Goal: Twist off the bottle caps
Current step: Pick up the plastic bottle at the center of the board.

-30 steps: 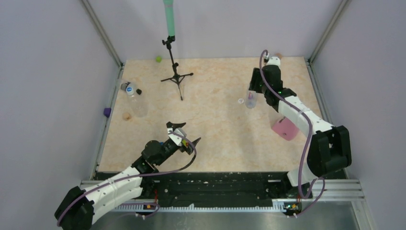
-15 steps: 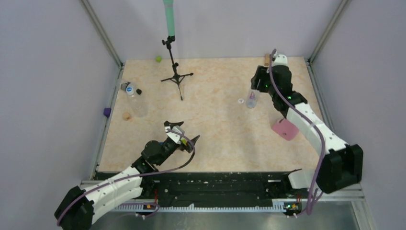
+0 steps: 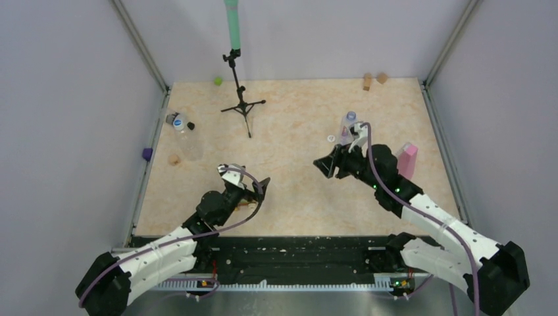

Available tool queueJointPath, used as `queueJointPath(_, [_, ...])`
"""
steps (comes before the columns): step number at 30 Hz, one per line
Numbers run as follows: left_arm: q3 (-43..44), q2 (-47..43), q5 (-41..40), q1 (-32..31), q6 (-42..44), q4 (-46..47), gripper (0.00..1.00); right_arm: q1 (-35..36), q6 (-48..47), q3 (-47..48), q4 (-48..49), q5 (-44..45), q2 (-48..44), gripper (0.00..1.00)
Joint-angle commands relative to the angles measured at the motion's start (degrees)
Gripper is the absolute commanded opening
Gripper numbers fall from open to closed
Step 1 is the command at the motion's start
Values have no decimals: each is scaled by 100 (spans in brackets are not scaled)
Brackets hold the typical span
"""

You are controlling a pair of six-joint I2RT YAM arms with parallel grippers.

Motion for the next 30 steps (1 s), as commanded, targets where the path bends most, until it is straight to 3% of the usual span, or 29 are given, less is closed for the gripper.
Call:
queueJointPath(1, [309,77,-445,-11,-524,398,99,216,513,-786,620,-399,-386,57])
queueJointPath(6, [511,292,-1219,-11,-858,338,99,304,807,-1567,1146,-695,-631,56])
queueJointPath(10, [587,483,-2305,-11,-1202,264,99,304,681,-1637,1039,-624,-682,56])
queueJointPath(14, [940,611,-2815,-2,-514,201,99,305,684,-1725,1128,-693,-668,56])
queueJointPath(18, [1955,846,-3350,170,45,-649,99,305,749,-1807,1294,-674,-641,56])
queueJointPath(20, [2606,1040,-3552,467,50,-1490,99,305,776,-1831,1332,-667,-630,56])
queueJointPath(24, [3435,1242,-3020,1724,-415,-2421,99,305,788,-1805,1192,-620,-668,56])
queueJointPath(30, [3890,1476,-3350,2530,-151,-2265,98,305,801,-1808,1085,-562,-792,56])
